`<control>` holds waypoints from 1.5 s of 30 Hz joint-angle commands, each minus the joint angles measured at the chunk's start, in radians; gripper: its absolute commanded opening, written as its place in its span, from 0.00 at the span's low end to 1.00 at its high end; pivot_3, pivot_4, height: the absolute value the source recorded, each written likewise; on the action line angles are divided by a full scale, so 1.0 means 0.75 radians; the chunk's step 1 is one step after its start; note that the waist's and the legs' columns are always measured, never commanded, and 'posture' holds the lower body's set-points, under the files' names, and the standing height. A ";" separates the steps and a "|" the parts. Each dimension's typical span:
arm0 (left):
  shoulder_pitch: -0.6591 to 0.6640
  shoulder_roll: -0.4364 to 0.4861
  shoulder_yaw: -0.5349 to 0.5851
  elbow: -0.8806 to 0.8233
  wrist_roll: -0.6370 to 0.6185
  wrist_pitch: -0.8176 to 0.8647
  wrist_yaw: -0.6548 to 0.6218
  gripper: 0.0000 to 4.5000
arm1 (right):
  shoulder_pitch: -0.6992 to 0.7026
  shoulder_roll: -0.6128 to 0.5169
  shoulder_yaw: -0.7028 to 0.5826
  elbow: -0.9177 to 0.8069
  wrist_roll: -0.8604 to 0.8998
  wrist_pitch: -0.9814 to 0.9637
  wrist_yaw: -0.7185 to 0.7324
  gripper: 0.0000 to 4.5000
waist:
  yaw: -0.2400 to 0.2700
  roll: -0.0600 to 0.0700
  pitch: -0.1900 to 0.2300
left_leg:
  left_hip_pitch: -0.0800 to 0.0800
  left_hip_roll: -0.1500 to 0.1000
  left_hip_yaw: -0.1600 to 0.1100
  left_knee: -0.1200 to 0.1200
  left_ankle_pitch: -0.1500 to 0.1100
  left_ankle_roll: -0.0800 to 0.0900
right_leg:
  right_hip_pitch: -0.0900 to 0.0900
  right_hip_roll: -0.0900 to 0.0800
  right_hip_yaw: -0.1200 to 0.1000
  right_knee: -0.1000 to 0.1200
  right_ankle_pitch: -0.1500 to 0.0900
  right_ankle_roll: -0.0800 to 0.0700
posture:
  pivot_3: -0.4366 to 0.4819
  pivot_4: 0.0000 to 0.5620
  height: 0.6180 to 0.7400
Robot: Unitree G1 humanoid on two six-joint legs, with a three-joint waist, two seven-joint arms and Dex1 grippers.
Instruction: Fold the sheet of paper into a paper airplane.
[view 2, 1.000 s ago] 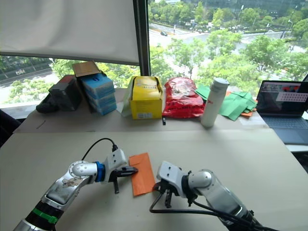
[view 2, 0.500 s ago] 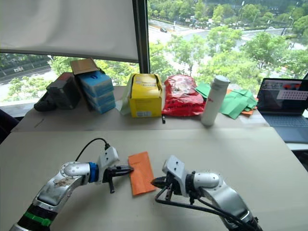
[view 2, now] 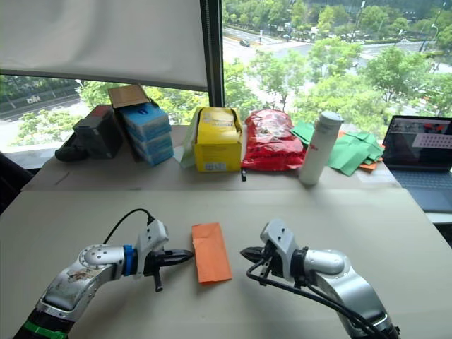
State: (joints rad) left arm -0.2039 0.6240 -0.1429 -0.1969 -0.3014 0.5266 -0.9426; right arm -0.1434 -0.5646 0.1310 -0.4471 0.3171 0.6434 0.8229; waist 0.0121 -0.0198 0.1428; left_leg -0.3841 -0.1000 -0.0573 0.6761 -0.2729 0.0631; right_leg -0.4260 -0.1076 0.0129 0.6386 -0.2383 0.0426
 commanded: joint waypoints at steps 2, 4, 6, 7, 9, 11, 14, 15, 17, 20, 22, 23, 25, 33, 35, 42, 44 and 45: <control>-0.095 -0.060 -0.059 0.015 0.018 -0.044 0.000 0.00 | -0.008 -0.005 -0.055 -0.067 0.042 -0.008 -0.029 0.00 | 0.000 0.000 0.000 | 0.000 0.000 0.000 0.000 0.000 0.000 | 0.000 0.000 0.000 0.000 0.000 0.000 | 0.48 0.27 1.00; -0.164 -0.110 -0.096 0.051 0.028 -0.063 -0.004 0.00 | -0.018 0.003 -0.078 -0.076 0.058 -0.009 -0.053 0.00 | 0.000 0.000 0.000 | -0.001 0.000 0.000 0.000 0.000 0.000 | 0.000 0.000 0.000 0.000 0.000 0.000 | 0.48 0.27 1.00; -0.218 -0.146 -0.119 0.085 0.031 -0.076 -0.012 0.00 | -0.041 0.019 -0.108 -0.084 0.085 0.000 -0.077 0.00 | 0.002 0.000 0.000 | -0.001 0.000 0.000 0.001 0.001 -0.001 | 0.000 0.000 0.000 0.000 0.000 0.000 | 0.48 0.27 1.00; -0.244 -0.167 -0.131 0.104 0.038 -0.084 -0.012 0.00 | -0.060 0.033 -0.128 -0.089 0.110 0.013 -0.090 0.00 | 0.002 0.000 0.000 | -0.001 0.000 0.000 0.002 0.001 -0.001 | 0.000 0.000 -0.001 0.000 0.000 0.000 | 0.48 0.27 1.00; -0.281 -0.196 -0.154 0.138 0.052 -0.101 -0.016 0.00 | -0.104 0.058 -0.148 -0.098 0.154 0.041 -0.108 0.00 | -0.001 0.000 0.000 | 0.000 0.000 0.000 0.002 0.001 -0.001 | 0.001 0.000 0.000 0.001 0.000 0.000 | 0.48 0.27 1.00; -0.304 -0.217 -0.173 0.167 0.061 -0.115 -0.024 0.00 | -0.147 0.077 -0.136 -0.098 0.174 0.053 -0.121 0.00 | -0.006 0.000 0.000 | 0.000 0.000 0.000 0.002 0.002 -0.002 | 0.000 0.001 0.000 0.002 0.000 0.000 | 0.48 0.27 1.00; -0.321 -0.239 -0.199 0.197 0.078 -0.137 -0.028 0.00 | -0.210 0.099 -0.076 -0.075 0.148 0.061 -0.147 0.00 | -0.008 0.000 0.000 | -0.001 0.000 0.000 0.001 0.004 -0.007 | -0.001 0.001 0.000 0.002 0.000 0.000 | 0.48 0.27 1.00; -0.323 -0.245 -0.204 0.204 0.083 -0.141 -0.027 0.00 | -0.236 0.111 -0.036 -0.052 0.120 0.059 -0.158 0.00 | -0.008 0.000 0.000 | -0.001 0.000 0.000 0.001 0.004 -0.007 | -0.001 0.001 0.000 0.002 0.000 0.000 | 0.48 0.27 1.00; -0.318 -0.245 -0.205 0.205 0.088 -0.144 -0.026 0.00 | -0.286 0.122 0.068 0.034 0.020 0.038 -0.194 0.00 | -0.011 0.000 0.000 | -0.001 0.000 0.000 0.002 0.005 -0.007 | -0.001 0.001 0.000 0.002 0.000 0.000 | 0.48 0.27 1.00; -0.305 -0.239 -0.200 0.195 0.091 -0.144 -0.026 0.00 | -0.313 0.107 0.151 0.109 -0.069 0.025 -0.218 0.00 | -0.007 0.000 0.000 | -0.001 0.000 0.000 0.003 0.005 -0.007 | -0.001 0.001 0.000 0.003 0.000 0.000 | 0.48 0.27 1.00; -0.291 -0.228 -0.197 0.185 0.095 -0.144 -0.024 0.00 | -0.326 0.112 0.179 0.170 -0.115 0.035 -0.247 0.00 | -0.002 0.000 0.000 | -0.002 -0.001 0.000 0.003 0.005 -0.008 | -0.001 0.001 -0.001 0.003 0.000 0.000 | 0.48 0.27 1.00; -0.278 -0.217 -0.196 0.177 0.097 -0.142 -0.024 0.00 | -0.333 0.117 0.196 0.213 -0.147 0.037 -0.266 0.00 | -0.003 0.000 0.000 | -0.002 -0.003 0.000 0.003 0.006 -0.009 | -0.002 0.001 0.000 0.004 0.000 0.000 | 0.48 0.27 1.00; -0.243 -0.186 -0.192 0.157 0.104 -0.135 -0.022 0.00 | -0.330 0.110 0.233 0.270 -0.191 0.036 -0.268 0.00 | -0.005 0.000 0.000 | -0.002 -0.003 0.000 0.004 0.006 -0.009 | -0.002 0.001 0.000 0.004 0.001 0.001 | 0.48 0.27 1.00; -0.085 -0.044 -0.166 0.154 0.165 -0.171 0.009 0.00 | -0.254 0.030 0.266 0.271 -0.241 0.092 -0.241 0.00 | -0.009 0.000 0.000 | 0.004 -0.003 0.000 0.002 0.004 -0.006 | 0.002 0.000 0.000 0.003 0.000 0.001 | 0.48 0.27 1.00; -0.066 -0.034 -0.166 0.147 0.176 -0.172 0.018 0.00 | -0.241 0.020 0.268 0.267 -0.251 0.097 -0.246 0.00 | -0.006 0.000 0.000 | 0.009 -0.002 0.000 0.002 -0.001 0.002 | 0.004 0.000 0.000 0.002 0.000 0.001 | 0.48 0.27 1.00; -0.051 -0.060 -0.177 0.117 0.177 -0.157 0.048 0.00 | -0.256 0.113 0.173 0.250 -0.208 0.039 -0.290 0.00 | -0.004 0.000 -0.001 | 0.014 -0.002 0.000 0.002 -0.001 0.002 | 0.006 0.001 0.000 0.003 0.000 0.001 | 0.48 0.27 1.00; -0.050 -0.061 -0.178 0.115 0.177 -0.156 0.049 0.00 | -0.271 0.140 0.137 0.270 -0.207 0.030 -0.307 0.06 | -0.004 0.000 -0.001 | 0.014 -0.002 0.000 0.002 -0.001 0.002 | 0.006 0.001 0.001 0.003 0.000 0.001 | 0.48 0.27 1.00; -0.050 -0.062 -0.179 0.115 0.178 -0.156 0.049 0.00 | -0.279 0.147 0.125 0.284 -0.209 0.025 -0.310 0.14 | -0.004 0.000 -0.001 | 0.014 -0.002 0.000 0.002 -0.001 0.002 | 0.005 0.001 0.001 0.003 0.000 0.001 | 0.48 0.27 1.00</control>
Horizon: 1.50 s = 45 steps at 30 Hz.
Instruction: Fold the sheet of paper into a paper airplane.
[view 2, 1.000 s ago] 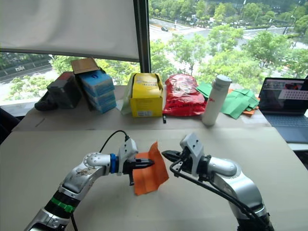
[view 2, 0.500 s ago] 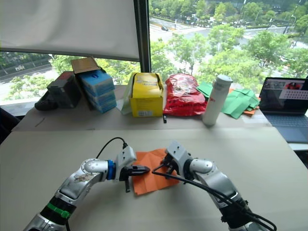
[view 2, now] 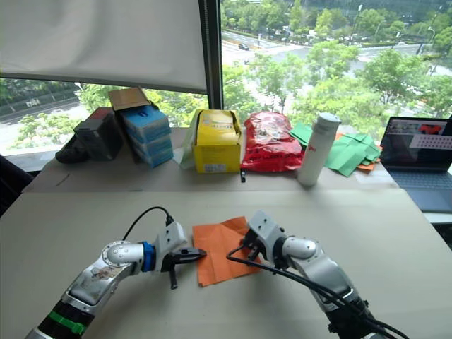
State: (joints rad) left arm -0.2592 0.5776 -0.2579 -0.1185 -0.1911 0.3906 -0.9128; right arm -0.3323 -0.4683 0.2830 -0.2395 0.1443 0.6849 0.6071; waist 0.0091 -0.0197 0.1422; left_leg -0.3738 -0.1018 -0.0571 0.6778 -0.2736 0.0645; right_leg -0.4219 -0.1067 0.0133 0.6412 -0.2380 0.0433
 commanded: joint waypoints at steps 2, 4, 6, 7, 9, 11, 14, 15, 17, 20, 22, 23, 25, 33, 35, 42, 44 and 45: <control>0.022 0.000 -0.027 0.023 0.036 0.016 0.008 0.00 | -0.043 0.031 -0.099 0.045 0.004 -0.040 -0.044 0.29 | 0.001 0.000 0.000 | 0.000 0.000 0.000 0.000 0.000 0.000 | 0.000 0.001 0.000 0.000 0.000 0.000 | 0.48 0.27 1.00; 0.019 -0.001 -0.028 0.032 0.039 0.011 0.007 0.00 | -0.059 0.052 -0.119 0.079 -0.002 -0.053 -0.067 0.43 | 0.000 0.000 0.000 | 0.000 0.000 0.000 0.000 0.000 0.000 | 0.000 0.001 0.000 0.000 0.000 0.000 | 0.48 0.27 1.00; 0.017 0.000 -0.028 0.038 0.041 0.008 0.006 0.00 | -0.076 0.083 -0.145 0.113 0.001 -0.059 -0.093 0.60 | 0.000 0.000 0.000 | 0.000 0.000 0.000 0.000 0.000 0.000 | 0.000 0.001 0.000 0.000 0.000 0.000 | 0.48 0.27 1.00; 0.017 0.001 -0.027 0.039 0.042 0.007 0.006 0.00 | -0.083 0.096 -0.151 0.123 0.009 -0.066 -0.090 0.66 | 0.000 0.000 0.000 | 0.000 0.000 0.000 0.000 0.000 0.000 | 0.000 0.001 0.000 0.000 0.000 0.000 | 0.48 0.27 1.00; 0.014 0.000 -0.029 0.042 0.044 0.005 0.006 0.00 | -0.100 0.136 -0.166 0.142 0.036 -0.078 -0.081 0.73 | -0.001 0.000 0.000 | 0.000 0.000 0.000 -0.001 0.000 -0.001 | 0.000 0.001 0.000 0.000 0.000 0.000 | 0.48 0.27 1.00; 0.011 -0.001 -0.030 0.047 0.045 0.004 0.005 0.00 | -0.111 0.179 -0.184 0.173 0.065 -0.068 -0.071 0.73 | -0.003 0.000 0.000 | 0.000 0.000 0.000 -0.001 0.000 -0.001 | 0.000 0.001 0.000 0.000 0.000 0.000 | 0.48 0.27 1.00; 0.009 0.000 -0.030 0.051 0.047 0.000 0.005 0.00 | -0.123 0.201 -0.187 0.215 0.081 -0.042 -0.060 0.73 | -0.003 0.000 0.000 | 0.000 0.000 0.000 -0.001 0.000 0.000 | 0.000 0.001 0.000 0.000 0.000 0.000 | 0.48 0.27 1.00; 0.009 0.000 -0.030 0.051 0.047 0.000 0.005 0.00 | -0.126 0.206 -0.193 0.223 0.089 -0.029 -0.059 0.73 | -0.003 0.000 0.000 | 0.000 0.000 0.000 -0.001 0.000 0.000 | -0.001 0.001 0.000 0.000 0.000 0.000 | 0.48 0.27 1.00; 0.005 -0.002 -0.030 0.057 0.048 -0.003 0.004 0.00 | -0.133 0.212 -0.201 0.241 0.109 -0.018 -0.038 0.73 | -0.004 0.000 0.000 | 0.000 -0.001 0.000 -0.001 0.000 0.000 | -0.001 0.002 0.000 0.000 0.000 0.000 | 0.48 0.27 1.00; 0.004 0.000 -0.030 0.064 0.051 -0.010 0.002 0.00 | -0.139 0.210 -0.199 0.270 0.112 -0.019 -0.032 0.73 | -0.004 0.000 0.000 | 0.000 0.000 0.000 -0.001 0.000 0.000 | -0.001 0.001 0.000 0.001 0.000 0.000 | 0.48 0.27 1.00; 0.004 0.000 -0.029 0.065 0.050 -0.011 0.001 0.00 | -0.140 0.216 -0.209 0.272 0.127 -0.023 -0.031 0.67 | -0.005 0.001 0.000 | 0.000 0.000 0.000 -0.001 0.000 0.000 | -0.001 0.001 0.000 0.001 0.000 0.000 | 0.48 0.27 1.00; 0.004 0.001 -0.028 0.065 0.049 -0.011 0.001 0.00 | -0.141 0.219 -0.215 0.271 0.133 -0.023 -0.031 0.61 | -0.005 0.001 0.000 | 0.000 0.000 0.000 -0.001 0.000 0.000 | -0.001 0.001 0.000 0.001 0.000 0.000 | 0.48 0.27 1.00; 0.006 0.002 -0.025 0.063 0.048 -0.011 0.001 0.00 | -0.139 0.221 -0.228 0.272 0.139 -0.013 -0.033 0.46 | -0.005 0.001 0.000 | 0.000 0.000 0.000 -0.001 0.000 0.000 | -0.001 0.001 0.000 0.001 0.000 0.000 | 0.48 0.27 1.00; 0.012 0.006 -0.020 0.060 0.048 -0.013 0.002 0.00 | -0.104 0.172 -0.259 0.256 0.137 0.020 -0.021 0.08 | -0.006 0.001 0.000 | 0.000 0.000 0.000 -0.001 0.000 0.000 | -0.001 0.001 0.000 0.001 0.000 0.000 | 0.48 0.27 1.00; 0.014 0.007 -0.021 0.060 0.048 -0.014 0.000 0.00 | -0.088 0.155 -0.251 0.228 0.132 0.011 -0.008 0.08 | -0.006 0.001 0.000 | 0.000 0.000 0.000 -0.001 0.000 0.000 | -0.001 0.001 0.000 0.000 0.000 0.000 | 0.48 0.27 1.00; 0.019 0.014 -0.030 0.056 0.052 -0.013 -0.011 0.00 | -0.049 0.148 -0.268 0.153 0.148 0.051 -0.020 0.35 | -0.008 0.001 0.000 | 0.000 0.000 0.000 -0.001 0.000 0.000 | 0.000 0.001 0.000 0.000 0.000 0.000 | 0.48 0.27 1.00; 0.024 0.028 -0.043 0.053 0.066 -0.018 -0.021 0.00 | -0.039 0.151 -0.275 0.137 0.159 0.082 -0.026 0.49 | -0.008 0.001 0.000 | 0.000 0.000 0.000 -0.001 0.000 0.000 | -0.001 0.000 0.000 0.000 0.000 0.000 | 0.48 0.27 1.00; 0.025 0.034 -0.049 0.056 0.075 -0.025 -0.023 0.00 | -0.036 0.152 -0.280 0.133 0.167 0.092 -0.030 0.57 | -0.008 0.001 0.000 | 0.000 0.000 0.000 -0.001 0.000 0.000 | -0.001 0.000 0.000 0.000 0.000 0.000 | 0.48 0.27 1.00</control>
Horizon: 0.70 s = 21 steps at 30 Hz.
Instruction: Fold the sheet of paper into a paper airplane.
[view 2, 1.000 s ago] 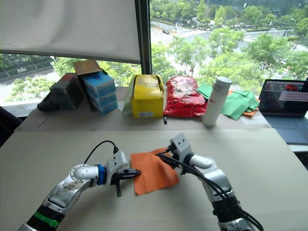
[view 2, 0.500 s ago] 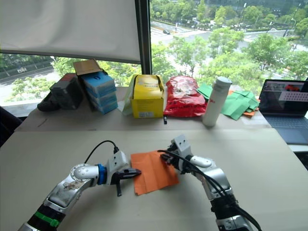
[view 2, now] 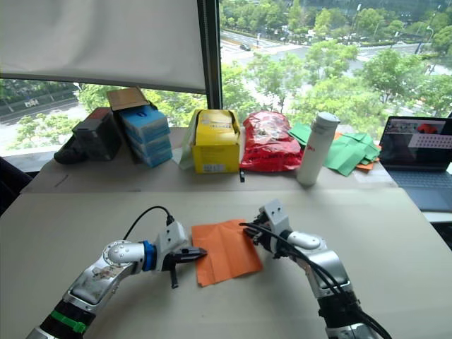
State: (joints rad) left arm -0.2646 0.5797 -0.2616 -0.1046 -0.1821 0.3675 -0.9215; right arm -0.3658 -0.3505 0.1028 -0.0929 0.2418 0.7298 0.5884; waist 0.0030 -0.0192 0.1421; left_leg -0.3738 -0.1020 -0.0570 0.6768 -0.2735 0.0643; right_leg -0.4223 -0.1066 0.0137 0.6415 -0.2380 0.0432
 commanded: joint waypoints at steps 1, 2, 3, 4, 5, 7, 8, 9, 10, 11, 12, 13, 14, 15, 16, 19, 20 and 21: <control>0.034 0.033 -0.046 0.038 0.066 0.003 -0.011 0.00 | 0.012 -0.003 -0.046 -0.067 0.050 0.044 -0.007 0.64 | 0.000 0.000 0.000 | 0.000 0.000 0.000 0.000 0.000 0.000 | 0.000 0.000 0.000 0.000 0.000 0.000 | 0.48 0.27 1.00; 0.035 0.034 -0.047 0.038 0.066 0.001 -0.011 0.00 | 0.014 -0.004 -0.049 -0.072 0.060 0.057 -0.008 0.64 | 0.000 0.000 0.000 | 0.000 0.000 0.000 0.000 0.000 0.000 | 0.000 0.000 0.000 0.000 0.000 0.000 | 0.48 0.27 1.00; 0.034 0.034 -0.048 0.040 0.068 -0.002 -0.012 0.00 | 0.015 -0.006 -0.051 -0.075 0.067 0.069 -0.009 0.64 | 0.000 0.000 0.000 | 0.000 0.000 0.000 0.000 0.000 0.000 | 0.000 0.000 0.000 0.000 0.000 0.000 | 0.48 0.27 1.00; 0.034 0.035 -0.049 0.041 0.071 -0.004 -0.014 0.00 | 0.016 -0.008 -0.052 -0.078 0.070 0.079 -0.009 0.64 | 0.000 0.000 0.000 | 0.000 0.000 0.000 0.000 0.000 0.000 | 0.000 0.000 0.000 0.000 0.000 0.000 | 0.48 0.27 1.00; 0.035 0.036 -0.050 0.039 0.074 -0.006 -0.015 0.00 | 0.017 -0.009 -0.052 -0.083 0.073 0.086 -0.009 0.64 | 0.000 0.000 0.000 | 0.000 0.000 0.000 0.000 0.000 0.000 | 0.000 0.000 0.000 0.000 0.000 0.000 | 0.48 0.27 1.00; 0.035 0.035 -0.054 0.039 0.081 -0.012 -0.017 0.00 | 0.022 -0.009 -0.057 -0.079 0.083 0.121 -0.015 0.64 | 0.000 0.000 0.000 | 0.000 0.000 0.000 0.000 0.000 0.000 | 0.000 0.000 0.000 0.000 0.000 0.000 | 0.48 0.27 1.00; 0.033 0.034 -0.056 0.039 0.084 -0.015 -0.018 0.00 | 0.023 -0.007 -0.063 -0.074 0.090 0.139 -0.019 0.64 | 0.000 0.000 0.000 | 0.000 0.000 0.000 0.000 0.000 0.000 | 0.000 0.000 0.000 0.000 0.000 0.000 | 0.48 0.27 1.00; 0.027 0.032 -0.058 0.040 0.086 -0.019 -0.020 0.00 | 0.023 -0.007 -0.067 -0.069 0.095 0.152 -0.023 0.64 | 0.000 0.000 0.000 | 0.000 0.000 0.000 0.000 0.000 0.000 | 0.000 0.000 0.000 0.000 0.000 0.000 | 0.48 0.27 1.00; 0.010 0.019 -0.055 0.032 0.075 -0.014 -0.019 0.00 | 0.021 -0.007 -0.067 -0.066 0.097 0.151 -0.024 0.64 | 0.000 0.000 0.000 | 0.000 0.000 0.000 0.000 0.000 0.000 | 0.000 -0.001 0.000 0.000 0.000 0.000 | 0.48 0.27 1.00; -0.009 0.004 -0.046 0.020 0.054 0.002 -0.021 0.00 | 0.018 -0.007 -0.066 -0.065 0.098 0.150 -0.026 0.64 | 0.000 0.000 0.000 | 0.000 0.000 0.000 0.000 0.000 0.000 | 0.000 -0.001 0.000 0.000 0.000 0.000 | 0.48 0.27 1.00; -0.039 -0.019 -0.033 0.003 0.019 0.030 -0.022 0.00 | 0.014 -0.005 -0.065 -0.064 0.098 0.146 -0.026 0.64 | 0.000 0.000 0.000 | 0.000 0.000 0.000 0.000 0.000 0.000 | 0.000 -0.001 0.000 0.000 0.000 0.000 | 0.48 0.27 1.00; -0.064 -0.037 -0.024 -0.010 -0.004 0.054 -0.024 0.00 | 0.010 -0.002 -0.064 -0.064 0.099 0.144 -0.027 0.64 | 0.002 0.000 0.000 | 0.000 0.000 0.000 0.000 0.000 0.000 | 0.000 0.000 0.000 0.000 0.000 0.000 | 0.48 0.27 1.00; -0.091 -0.053 -0.017 -0.018 -0.020 0.075 -0.027 0.00 | 0.006 0.000 -0.062 -0.062 0.099 0.143 -0.028 0.64 | 0.003 0.000 0.000 | 0.000 0.000 0.000 0.000 0.000 0.000 | 0.000 0.000 0.000 0.000 0.000 0.000 | 0.48 0.27 1.00; -0.109 -0.063 -0.016 -0.020 -0.023 0.088 -0.030 0.00 | 0.004 0.000 -0.060 -0.061 0.097 0.141 -0.030 0.64 | 0.003 0.000 0.000 | 0.000 0.000 0.000 0.001 0.000 0.000 | 0.000 0.000 -0.001 0.000 0.000 0.000 | 0.48 0.27 1.00; -0.126 -0.076 -0.018 -0.014 -0.022 0.098 -0.033 0.00 | 0.004 -0.002 -0.054 -0.060 0.094 0.136 -0.029 0.64 | 0.002 0.000 0.000 | -0.001 0.000 0.000 0.001 0.000 0.000 | 0.000 0.001 0.000 0.000 0.000 0.000 | 0.48 0.27 1.00; -0.145 -0.104 -0.056 0.038 0.013 0.074 -0.038 0.00 | 0.008 0.000 -0.040 -0.064 0.088 0.131 -0.031 0.64 | -0.003 0.000 0.000 | -0.007 0.000 0.000 0.001 0.001 -0.001 | -0.002 0.001 0.000 0.001 0.000 0.000 | 0.48 0.27 1.00; -0.149 -0.114 -0.074 0.060 0.029 0.057 -0.040 0.00 | 0.010 0.000 -0.035 -0.067 0.087 0.132 -0.032 0.64 | -0.004 0.000 0.000 | -0.007 0.000 0.000 0.001 0.002 -0.003 | -0.002 0.000 0.000 0.001 0.000 0.000 | 0.48 0.27 1.00; -0.158 -0.136 -0.087 0.085 0.037 0.047 -0.034 0.00 | 0.012 0.000 -0.033 -0.072 0.087 0.132 -0.033 0.64 | -0.005 0.000 0.000 | -0.007 0.000 0.000 0.000 0.003 -0.005 | -0.002 0.000 0.000 0.001 0.000 0.000 | 0.48 0.27 1.00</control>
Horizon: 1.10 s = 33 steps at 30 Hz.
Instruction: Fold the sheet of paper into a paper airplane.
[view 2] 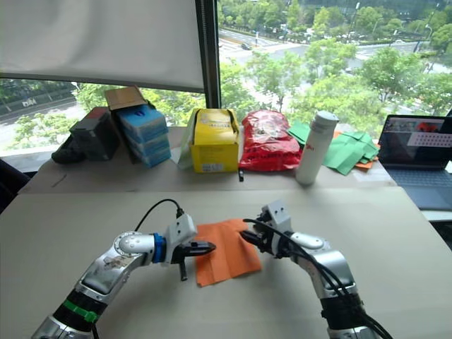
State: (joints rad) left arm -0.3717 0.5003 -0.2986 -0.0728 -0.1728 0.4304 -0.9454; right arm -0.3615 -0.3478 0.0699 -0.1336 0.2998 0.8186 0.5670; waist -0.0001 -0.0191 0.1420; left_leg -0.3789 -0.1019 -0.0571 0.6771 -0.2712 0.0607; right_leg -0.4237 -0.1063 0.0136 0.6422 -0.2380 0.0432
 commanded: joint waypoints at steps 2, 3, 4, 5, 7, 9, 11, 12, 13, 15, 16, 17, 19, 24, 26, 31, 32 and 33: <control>-0.033 -0.063 -0.061 0.083 0.039 -0.057 -0.001 0.00 | 0.010 -0.004 0.014 -0.026 0.010 0.016 -0.006 0.64 | 0.000 0.000 0.000 | -0.002 0.000 0.000 0.000 0.002 -0.003 | 0.000 0.000 0.000 0.000 0.000 0.000 | 0.48 0.27 1.00; -0.048 -0.084 -0.075 0.115 0.054 -0.071 0.002 0.00 | 0.011 -0.002 0.015 -0.034 0.012 0.020 -0.007 0.64 | 0.000 0.000 0.000 | -0.002 0.000 0.000 0.001 0.002 -0.003 | 0.000 0.000 0.000 -0.001 0.000 0.000 | 0.48 0.27 1.00; -0.059 -0.097 -0.086 0.144 0.067 -0.085 0.005 0.00 | 0.013 -0.002 0.018 -0.039 0.012 0.022 -0.008 0.64 | 0.001 0.000 0.000 | -0.002 0.000 0.000 0.001 0.001 -0.002 | 0.000 0.000 0.000 -0.001 0.000 0.000 | 0.48 0.27 1.00; -0.070 -0.104 -0.101 0.173 0.088 -0.100 0.007 0.00 | 0.013 -0.003 0.022 -0.042 0.010 0.022 -0.008 0.64 | 0.002 0.000 0.000 | -0.002 0.000 0.000 0.001 0.001 -0.001 | 0.000 0.000 0.000 -0.001 0.000 0.000 | 0.48 0.27 1.00; -0.081 -0.094 -0.143 0.220 0.148 -0.151 0.002 0.00 | 0.011 -0.005 0.034 -0.051 0.005 0.022 -0.010 0.64 | 0.003 0.000 0.000 | -0.001 0.000 0.000 0.001 -0.002 0.003 | 0.000 0.000 0.000 -0.001 0.000 0.000 | 0.48 0.27 1.00; -0.082 -0.090 -0.157 0.239 0.165 -0.169 -0.005 0.00 | 0.006 -0.003 0.039 -0.054 0.006 0.027 -0.015 0.64 | 0.002 0.000 0.000 | -0.001 0.000 0.000 0.001 -0.002 0.003 | 0.000 0.000 0.000 -0.001 0.000 0.000 | 0.48 0.27 1.00; -0.067 -0.079 -0.158 0.234 0.165 -0.172 -0.018 0.00 | -0.002 0.004 0.044 -0.051 0.006 0.033 -0.023 0.64 | 0.001 0.000 0.000 | -0.001 0.000 0.000 0.001 -0.002 0.003 | 0.001 -0.001 0.000 -0.001 0.000 0.000 | 0.48 0.27 1.00; -0.060 -0.074 -0.157 0.231 0.165 -0.174 -0.024 0.00 | -0.004 0.005 0.047 -0.049 0.005 0.033 -0.026 0.64 | 0.001 0.000 0.000 | 0.000 0.000 0.000 0.001 -0.002 0.003 | 0.001 0.000 0.000 -0.001 0.000 0.000 | 0.48 0.27 1.00; -0.050 -0.068 -0.154 0.225 0.164 -0.177 -0.027 0.00 | -0.006 0.007 0.050 -0.043 0.003 0.025 -0.026 0.64 | -0.001 0.000 0.000 | 0.000 0.000 0.000 0.001 -0.002 0.003 | 0.001 -0.001 0.000 -0.001 0.000 0.000 | 0.48 0.27 1.00; -0.039 -0.061 -0.147 0.216 0.160 -0.177 -0.030 0.00 | -0.013 0.018 0.052 -0.028 0.005 0.009 -0.029 0.64 | -0.005 0.000 0.000 | 0.000 0.000 0.000 0.001 -0.002 0.003 | 0.001 -0.001 0.000 0.000 0.000 0.000 | 0.48 0.27 1.00; -0.035 -0.059 -0.145 0.213 0.158 -0.177 -0.031 0.00 | -0.015 0.022 0.052 -0.023 0.006 0.003 -0.030 0.64 | -0.006 0.000 0.000 | 0.000 0.000 0.000 0.001 -0.002 0.003 | 0.001 -0.001 0.000 0.000 0.000 0.000 | 0.48 0.27 1.00; -0.032 -0.057 -0.144 0.210 0.158 -0.175 -0.031 0.00 | -0.024 0.030 0.055 -0.012 0.007 -0.003 -0.030 0.64 | -0.010 0.000 0.000 | 0.000 0.001 0.000 0.000 -0.002 0.003 | 0.001 -0.001 0.000 0.000 0.000 0.000 | 0.48 0.27 1.00; -0.023 -0.051 -0.139 0.203 0.157 -0.170 -0.030 0.00 | -0.052 0.053 0.069 0.022 0.004 -0.015 -0.027 0.64 | -0.018 0.000 0.000 | 0.000 0.001 0.000 0.000 -0.002 0.003 | 0.001 0.000 0.000 0.000 0.000 0.000 | 0.48 0.27 1.00; -0.008 -0.042 -0.131 0.186 0.157 -0.164 -0.033 0.00 | -0.098 0.090 0.065 0.094 -0.002 -0.078 -0.018 0.59 | -0.019 0.000 0.000 | 0.001 0.001 0.000 0.000 -0.002 0.003 | 0.001 0.000 0.000 0.001 0.000 0.000 | 0.48 0.27 1.00; 0.000 -0.034 -0.127 0.176 0.156 -0.160 -0.034 0.00 | -0.105 0.114 0.040 0.090 0.024 -0.114 -0.009 0.47 | -0.019 0.000 0.000 | 0.001 0.001 0.000 0.000 -0.002 0.003 | 0.000 0.000 0.000 0.000 0.000 0.000 | 0.48 0.27 1.00; 0.021 -0.013 -0.114 0.150 0.151 -0.151 -0.035 0.00 | -0.065 0.100 0.059 0.065 0.002 -0.164 0.011 0.08 | -0.018 0.000 0.000 | 0.001 0.000 0.000 0.000 -0.002 0.003 | 0.000 0.001 0.000 0.000 0.000 0.000 | 0.48 0.27 1.00; 0.023 -0.010 -0.112 0.147 0.150 -0.149 -0.035 0.00 | -0.059 0.099 0.060 0.061 0.004 -0.170 0.014 0.01 | -0.018 0.000 0.000 | 0.001 0.000 0.000 0.000 -0.002 0.003 | 0.000 0.001 0.000 0.000 0.000 0.000 | 0.48 0.27 1.00; 0.029 -0.003 -0.107 0.137 0.148 -0.146 -0.036 0.00 | -0.048 0.102 0.058 0.052 0.007 -0.184 0.015 0.01 | -0.019 0.000 0.000 | 0.001 0.001 0.000 0.000 -0.002 0.003 | 0.000 0.001 0.000 0.000 0.000 0.000 | 0.48 0.27 1.00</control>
State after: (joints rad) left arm -0.3823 0.4722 -0.3591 0.0050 -0.0828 0.2857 -0.9605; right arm -0.4038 -0.2699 0.1198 -0.0499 0.2969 0.7155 0.5664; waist -0.0141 -0.0190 0.1417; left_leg -0.3784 -0.1015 -0.0571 0.6774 -0.2726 0.0630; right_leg -0.4235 -0.1053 0.0139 0.6426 -0.2378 0.0430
